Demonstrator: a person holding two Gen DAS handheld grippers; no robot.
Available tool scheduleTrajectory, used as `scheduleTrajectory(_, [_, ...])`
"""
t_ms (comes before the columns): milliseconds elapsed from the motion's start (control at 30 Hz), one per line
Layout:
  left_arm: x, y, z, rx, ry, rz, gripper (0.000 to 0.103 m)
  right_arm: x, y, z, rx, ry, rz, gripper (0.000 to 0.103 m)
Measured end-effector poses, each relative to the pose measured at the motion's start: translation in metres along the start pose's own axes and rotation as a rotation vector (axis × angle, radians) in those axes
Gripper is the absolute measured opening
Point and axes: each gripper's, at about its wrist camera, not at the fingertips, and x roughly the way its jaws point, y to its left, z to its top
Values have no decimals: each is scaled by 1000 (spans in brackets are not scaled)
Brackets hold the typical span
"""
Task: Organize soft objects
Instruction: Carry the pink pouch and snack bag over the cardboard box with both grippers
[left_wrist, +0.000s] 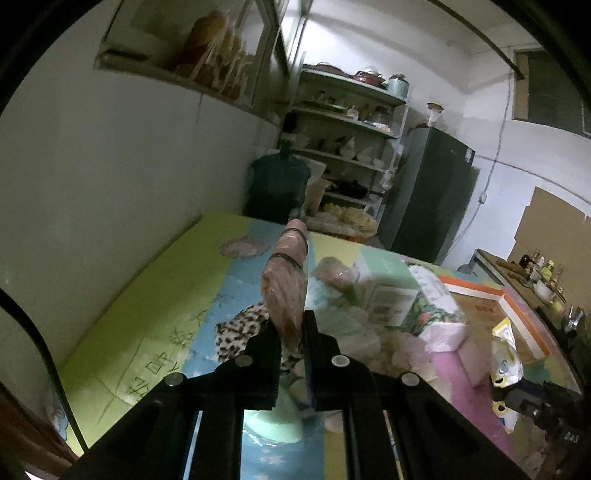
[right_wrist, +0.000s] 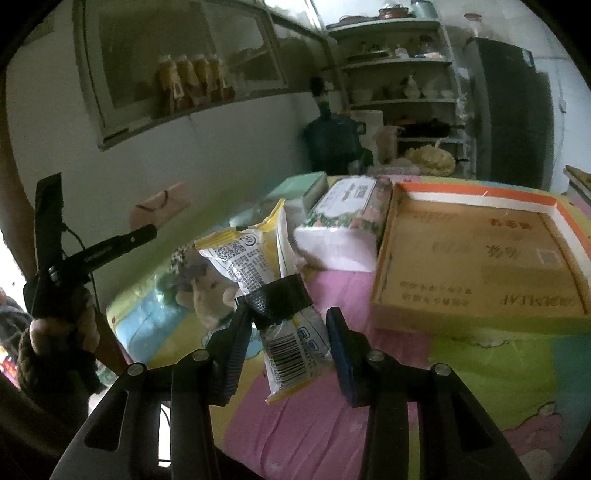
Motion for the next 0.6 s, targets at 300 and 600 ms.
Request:
scheduleTrajectory(300, [-5,-30,8,42,-28,-51,11,-14,-7,9,8,-51,-10,43])
scheduleTrajectory(600, [1,-72,14,102,-31,-154,11,-27,-14,19,14,-103,-37,42])
